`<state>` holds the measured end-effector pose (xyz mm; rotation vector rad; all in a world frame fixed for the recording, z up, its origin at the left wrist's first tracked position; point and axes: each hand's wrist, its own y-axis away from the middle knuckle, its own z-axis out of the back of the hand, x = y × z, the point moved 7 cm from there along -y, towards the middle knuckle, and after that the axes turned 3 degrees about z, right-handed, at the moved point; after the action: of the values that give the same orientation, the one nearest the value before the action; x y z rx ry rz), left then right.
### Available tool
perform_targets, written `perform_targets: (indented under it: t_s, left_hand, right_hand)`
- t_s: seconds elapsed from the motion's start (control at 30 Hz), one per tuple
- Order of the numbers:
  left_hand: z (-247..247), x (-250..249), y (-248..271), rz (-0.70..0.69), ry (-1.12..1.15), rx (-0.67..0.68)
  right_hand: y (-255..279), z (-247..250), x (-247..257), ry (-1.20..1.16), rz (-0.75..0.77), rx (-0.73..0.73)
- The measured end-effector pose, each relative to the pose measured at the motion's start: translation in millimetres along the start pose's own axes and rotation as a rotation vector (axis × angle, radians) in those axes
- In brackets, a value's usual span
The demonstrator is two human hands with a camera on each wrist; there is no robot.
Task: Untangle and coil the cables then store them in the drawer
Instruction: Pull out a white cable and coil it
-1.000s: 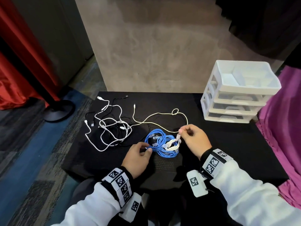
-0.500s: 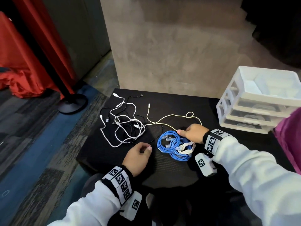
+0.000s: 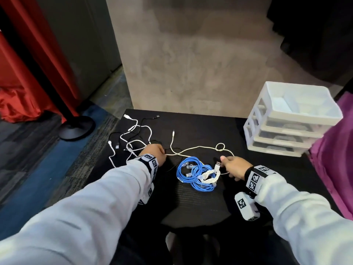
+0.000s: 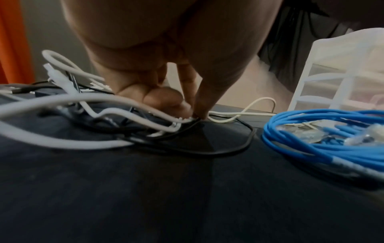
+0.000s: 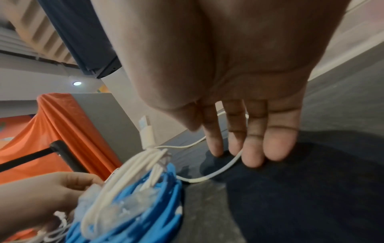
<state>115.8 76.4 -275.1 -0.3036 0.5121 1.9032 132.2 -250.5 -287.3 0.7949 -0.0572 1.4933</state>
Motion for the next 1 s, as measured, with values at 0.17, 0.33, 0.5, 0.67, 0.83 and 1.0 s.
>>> perform_targets:
  t_s: [0.17,0.33,0.5,0.67,0.83,1.0]
  left_hand:
    - [-0.6,6.0,-6.9,0.029,0.004,-0.054]
    - [12.3,-2.0,-3.4,0.007,0.118,-0.149]
    - [54.3,-35.4,6.9,-0.091,0.381,-0.333]
    - [64.3,-67.0,43.7,-0.26,0.555,-0.089]
    - [85.2,-119.1,112.5,-0.541,0.673,-0.001]
    - [103.4,-189.0,183.4,-0.671,0.915,0.327]
  right_hand:
    - [2.0,0.1,-31.0,0.189,0.142,0.005]
    - [7.7,24.1,-38.6,0.128,0.15,-0.174]
    - [48.1,94.2,-4.2,-0.227,0.409,-0.542]
    - [126.8,182.2,40.0,-0.409,0.673,-0.761]
    - [221.5,240.1,106.9,-0.526,0.973,-0.74]
    - [242.8,243.1,128.4,-0.541,0.98,-0.693]
